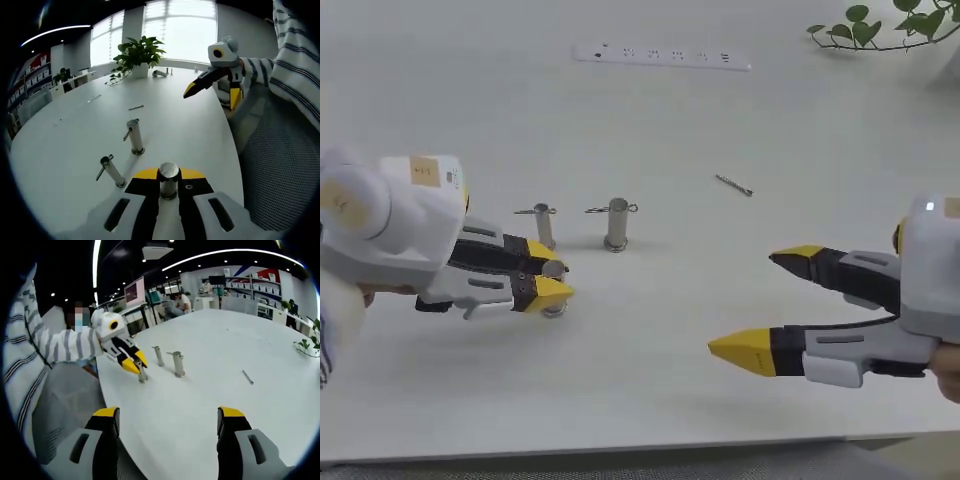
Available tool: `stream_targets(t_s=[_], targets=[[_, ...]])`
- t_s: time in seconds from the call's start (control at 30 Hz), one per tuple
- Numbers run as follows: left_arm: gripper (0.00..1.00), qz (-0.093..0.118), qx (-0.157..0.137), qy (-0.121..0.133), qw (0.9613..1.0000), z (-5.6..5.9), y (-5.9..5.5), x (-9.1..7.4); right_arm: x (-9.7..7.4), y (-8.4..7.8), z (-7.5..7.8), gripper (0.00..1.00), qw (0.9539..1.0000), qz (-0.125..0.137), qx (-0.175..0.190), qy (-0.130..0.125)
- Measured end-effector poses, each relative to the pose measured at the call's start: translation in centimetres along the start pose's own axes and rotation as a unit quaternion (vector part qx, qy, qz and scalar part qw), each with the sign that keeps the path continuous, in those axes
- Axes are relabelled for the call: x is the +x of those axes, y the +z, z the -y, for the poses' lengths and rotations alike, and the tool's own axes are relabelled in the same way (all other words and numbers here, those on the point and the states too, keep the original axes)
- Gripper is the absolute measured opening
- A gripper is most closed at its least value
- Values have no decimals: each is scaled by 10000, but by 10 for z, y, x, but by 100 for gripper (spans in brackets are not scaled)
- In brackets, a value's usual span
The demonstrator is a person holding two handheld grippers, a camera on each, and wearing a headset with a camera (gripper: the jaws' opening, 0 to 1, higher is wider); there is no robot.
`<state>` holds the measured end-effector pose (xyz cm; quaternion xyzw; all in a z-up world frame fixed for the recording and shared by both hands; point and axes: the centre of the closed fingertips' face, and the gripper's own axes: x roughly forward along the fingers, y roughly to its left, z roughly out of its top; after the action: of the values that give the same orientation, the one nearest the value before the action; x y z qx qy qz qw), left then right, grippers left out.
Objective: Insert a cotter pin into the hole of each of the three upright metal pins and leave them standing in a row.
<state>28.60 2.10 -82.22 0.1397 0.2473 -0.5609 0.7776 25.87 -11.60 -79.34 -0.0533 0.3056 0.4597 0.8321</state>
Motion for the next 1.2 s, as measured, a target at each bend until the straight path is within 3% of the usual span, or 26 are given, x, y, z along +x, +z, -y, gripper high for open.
stream_targets(t_s=[0.53,0.93,1.2], targets=[[12,47,122,3,9999,4,0,0,1,-1,-1,81,10000,-9,9,32],[13,51,-158,-28,9999,4,-1,1,1,-2,0,81,10000,-30,-6,27],[24,-38,-267,-53,9996,6,-8,-1,1,-1,3,81,10000,-28,-19,4]])
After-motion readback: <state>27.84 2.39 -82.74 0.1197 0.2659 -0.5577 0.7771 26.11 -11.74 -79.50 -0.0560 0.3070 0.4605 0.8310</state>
